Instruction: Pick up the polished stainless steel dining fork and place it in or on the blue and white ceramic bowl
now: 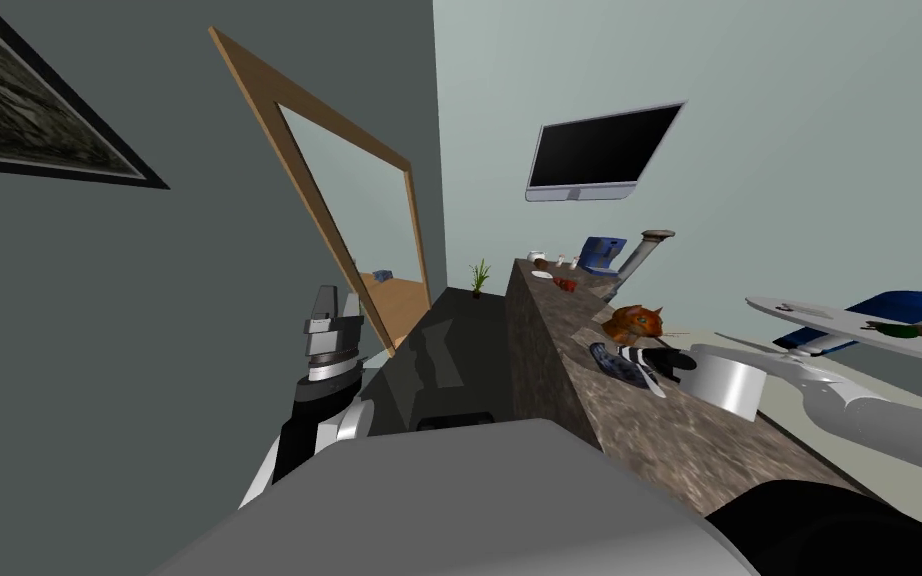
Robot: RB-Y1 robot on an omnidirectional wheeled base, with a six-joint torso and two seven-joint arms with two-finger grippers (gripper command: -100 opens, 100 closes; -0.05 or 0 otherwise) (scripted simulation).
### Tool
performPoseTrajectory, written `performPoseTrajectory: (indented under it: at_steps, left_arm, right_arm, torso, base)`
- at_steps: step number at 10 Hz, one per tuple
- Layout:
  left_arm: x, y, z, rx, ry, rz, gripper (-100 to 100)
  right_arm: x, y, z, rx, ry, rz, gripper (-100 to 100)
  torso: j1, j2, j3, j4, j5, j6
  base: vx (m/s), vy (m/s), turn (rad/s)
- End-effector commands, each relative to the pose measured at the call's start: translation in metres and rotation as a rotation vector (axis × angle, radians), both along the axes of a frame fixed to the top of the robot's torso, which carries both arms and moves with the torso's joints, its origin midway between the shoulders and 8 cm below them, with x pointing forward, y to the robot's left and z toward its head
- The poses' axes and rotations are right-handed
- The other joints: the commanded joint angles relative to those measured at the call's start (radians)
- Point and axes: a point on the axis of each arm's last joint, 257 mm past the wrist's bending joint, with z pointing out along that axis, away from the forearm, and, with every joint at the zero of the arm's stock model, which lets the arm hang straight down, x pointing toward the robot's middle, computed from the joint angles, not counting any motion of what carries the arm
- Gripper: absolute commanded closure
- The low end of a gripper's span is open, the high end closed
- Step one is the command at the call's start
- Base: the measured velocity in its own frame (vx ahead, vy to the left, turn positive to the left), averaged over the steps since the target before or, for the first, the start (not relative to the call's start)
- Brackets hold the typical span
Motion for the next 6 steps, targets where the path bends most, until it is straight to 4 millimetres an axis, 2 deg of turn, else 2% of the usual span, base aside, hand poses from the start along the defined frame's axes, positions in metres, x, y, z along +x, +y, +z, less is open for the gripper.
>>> performPoseTrajectory:
  at_steps: [1, 2, 3, 4, 6]
  left_arm:
    - [0.0000, 0.0000, 0.0000, 0.000, 0.000, 0.000, 0]
    - [0.0000, 0.0000, 0.0000, 0.000, 0.000, 0.000, 0]
    - [0.0000, 0.0000, 0.0000, 0.000, 0.000, 0.000, 0]
    - [0.0000, 0.0000, 0.0000, 0.000, 0.000, 0.000, 0]
    - [0.0000, 0.0000, 0.0000, 0.000, 0.000, 0.000, 0]
  right_arm:
    - [0.0065, 0.0172, -0.0060, 0.039, -0.012, 0.016, 100]
    - [0.0082, 0.0213, -0.0076, 0.049, -0.015, 0.020, 100]
    - [0.0067, 0.0164, -0.0071, 0.039, -0.012, 0.016, 100]
    - [0.0068, 0.0173, -0.0075, 0.041, -0.013, 0.016, -100]
    - [0.0068, 0.0171, -0.0074, 0.040, -0.013, 0.016, -100]
  torso:
    - [0.000, 0.000, 0.000, 0.000, 0.000, 0.000]
    - [0.000, -0.001, 0.000, 0.000, 0.000, 0.000]
    - [0.000, 0.000, 0.000, 0.000, 0.000, -0.001]
    - [0.003, 0.002, 0.001, 0.000, 0.000, -0.001]
    - [0.005, 0.005, 0.003, 0.001, 0.001, -0.001]
  base:
    - [0.095, -0.092, -0.108]
    - [0.090, -0.083, -0.073]
    - [0.036, -0.032, -0.003]
    - [0.007, -0.007, 0.004]
    - [0.000, 0.000, 0.000]
